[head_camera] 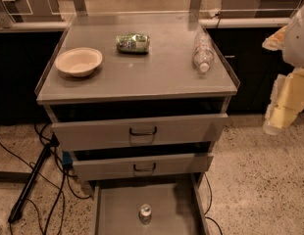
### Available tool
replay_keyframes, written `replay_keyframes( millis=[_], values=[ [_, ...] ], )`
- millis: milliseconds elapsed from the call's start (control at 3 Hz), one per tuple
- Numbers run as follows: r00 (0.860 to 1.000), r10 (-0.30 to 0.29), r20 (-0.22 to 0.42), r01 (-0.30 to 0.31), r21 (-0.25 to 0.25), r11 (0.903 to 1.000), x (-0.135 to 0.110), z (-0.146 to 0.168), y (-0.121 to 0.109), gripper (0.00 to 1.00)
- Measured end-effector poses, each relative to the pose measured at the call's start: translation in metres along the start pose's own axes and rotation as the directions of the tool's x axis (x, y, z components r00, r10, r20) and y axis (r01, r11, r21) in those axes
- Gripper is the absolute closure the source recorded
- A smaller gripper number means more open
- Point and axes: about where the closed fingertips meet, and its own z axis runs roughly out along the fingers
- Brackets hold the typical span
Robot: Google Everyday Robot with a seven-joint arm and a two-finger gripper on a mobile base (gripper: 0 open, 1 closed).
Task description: Pick redbull can from bottom drawer and place on counter
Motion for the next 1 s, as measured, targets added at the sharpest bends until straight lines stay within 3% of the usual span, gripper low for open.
replay_keyframes(
  millis=[667,1000],
  values=[
    [0.999,0.014,0.032,-0.014,-0.001,0.9999,0.002,0.015,0.002,0.00],
    [0.996,0.037,0.087,-0.037,-0.003,0.9993,0.006,0.047,0.007,0.00]
  ],
)
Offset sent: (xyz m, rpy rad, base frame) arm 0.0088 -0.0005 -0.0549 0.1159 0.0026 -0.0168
